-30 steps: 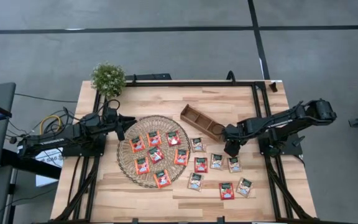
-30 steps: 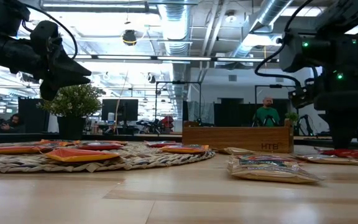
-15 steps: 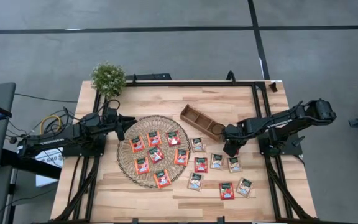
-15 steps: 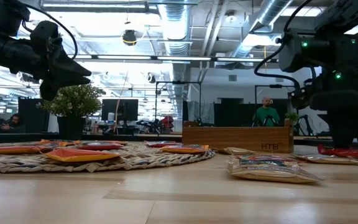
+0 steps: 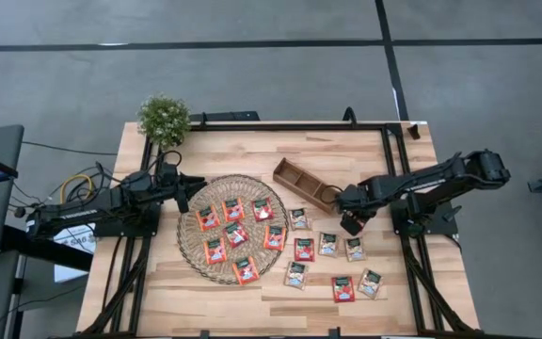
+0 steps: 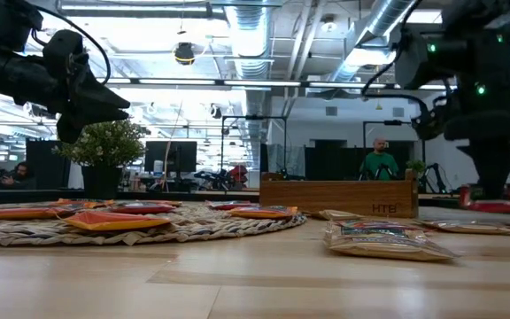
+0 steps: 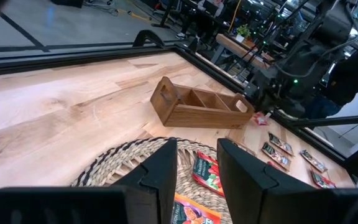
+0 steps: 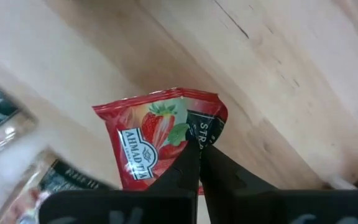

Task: Pick & Place Tea
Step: Put the red tea bag into the right section of the wooden organizer

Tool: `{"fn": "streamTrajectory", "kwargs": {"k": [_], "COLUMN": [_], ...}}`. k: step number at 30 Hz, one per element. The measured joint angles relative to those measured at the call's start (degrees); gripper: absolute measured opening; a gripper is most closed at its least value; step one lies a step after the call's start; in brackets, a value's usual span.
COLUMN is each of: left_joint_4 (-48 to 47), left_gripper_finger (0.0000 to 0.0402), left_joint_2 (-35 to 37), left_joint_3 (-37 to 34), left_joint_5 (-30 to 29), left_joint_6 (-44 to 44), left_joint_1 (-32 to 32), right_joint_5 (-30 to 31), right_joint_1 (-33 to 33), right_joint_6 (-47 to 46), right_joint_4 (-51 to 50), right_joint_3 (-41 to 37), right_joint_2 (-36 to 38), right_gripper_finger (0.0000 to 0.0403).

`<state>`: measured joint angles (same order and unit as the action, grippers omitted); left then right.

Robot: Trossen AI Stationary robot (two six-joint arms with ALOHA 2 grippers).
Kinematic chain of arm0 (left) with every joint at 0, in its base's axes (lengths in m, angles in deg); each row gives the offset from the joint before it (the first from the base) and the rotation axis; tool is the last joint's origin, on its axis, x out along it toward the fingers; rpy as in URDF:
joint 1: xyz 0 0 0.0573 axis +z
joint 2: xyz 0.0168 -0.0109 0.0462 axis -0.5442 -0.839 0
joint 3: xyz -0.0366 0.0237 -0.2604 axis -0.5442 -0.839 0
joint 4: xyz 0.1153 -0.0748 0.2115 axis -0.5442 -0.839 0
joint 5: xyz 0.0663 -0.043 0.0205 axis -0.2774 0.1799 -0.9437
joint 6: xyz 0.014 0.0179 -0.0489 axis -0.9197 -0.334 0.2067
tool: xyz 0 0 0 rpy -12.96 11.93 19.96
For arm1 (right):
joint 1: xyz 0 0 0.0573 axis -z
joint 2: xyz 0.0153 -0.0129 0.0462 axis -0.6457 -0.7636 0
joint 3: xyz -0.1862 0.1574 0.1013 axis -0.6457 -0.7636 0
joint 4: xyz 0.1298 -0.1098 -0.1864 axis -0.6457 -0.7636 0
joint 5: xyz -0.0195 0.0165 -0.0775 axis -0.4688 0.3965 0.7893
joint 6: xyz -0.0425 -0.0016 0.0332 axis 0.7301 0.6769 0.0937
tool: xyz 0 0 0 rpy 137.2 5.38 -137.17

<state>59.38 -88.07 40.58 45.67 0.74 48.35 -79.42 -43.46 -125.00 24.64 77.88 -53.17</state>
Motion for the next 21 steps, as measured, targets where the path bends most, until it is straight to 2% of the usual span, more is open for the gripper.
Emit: {"fn": "streamTrajectory", "kwargs": {"k": [8,15,21], "left_joint_4": [-0.2,-0.2,-0.2], "left_gripper_finger": [0.0105,0.0105,0.0105], "left_joint_2": [0.0,0.0,0.0], "left_joint_3": [0.0,0.0,0.0], "left_joint_5": [0.0,0.0,0.0], "left_joint_6": [0.0,0.0,0.0], "left_joint_1": [0.0,0.0,0.0], "right_joint_5": [4.8,18.3,29.5], "right_joint_1": [-3.7,-6.7,-7.1], "right_joint_6": [-1.3,-5.1,-8.1], "right_joint_4": [-7.9,-10.0,-9.0], "right_joint_3": [9.0,18.6,22.7], "right_joint_2": [0.0,0.0,-2.4], "right_gripper_finger": [0.0001,0.0001,0.0000]}}
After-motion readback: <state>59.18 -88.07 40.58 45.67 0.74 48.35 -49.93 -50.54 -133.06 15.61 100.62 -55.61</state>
